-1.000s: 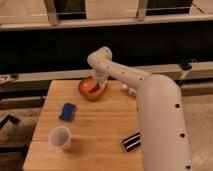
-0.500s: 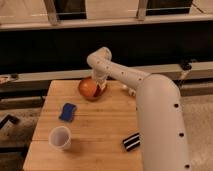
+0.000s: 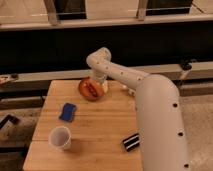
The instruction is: Place the pepper in the ceramic bowl
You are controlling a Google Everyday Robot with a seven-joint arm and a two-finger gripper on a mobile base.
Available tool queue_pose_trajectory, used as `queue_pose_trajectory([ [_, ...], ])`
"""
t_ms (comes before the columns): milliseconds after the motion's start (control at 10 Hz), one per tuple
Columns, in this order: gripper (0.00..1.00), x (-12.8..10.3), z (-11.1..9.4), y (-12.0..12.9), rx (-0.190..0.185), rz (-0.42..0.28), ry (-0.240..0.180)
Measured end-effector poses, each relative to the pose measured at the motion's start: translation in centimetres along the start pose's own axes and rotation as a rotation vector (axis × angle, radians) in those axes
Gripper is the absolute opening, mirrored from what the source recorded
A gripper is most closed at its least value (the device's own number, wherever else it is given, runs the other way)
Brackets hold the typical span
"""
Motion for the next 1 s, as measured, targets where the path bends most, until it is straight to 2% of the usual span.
queue_pose_trajectory([
  [1000,0.8,0.07,-0.37,-0.22,0.003,0.003,-0.003],
])
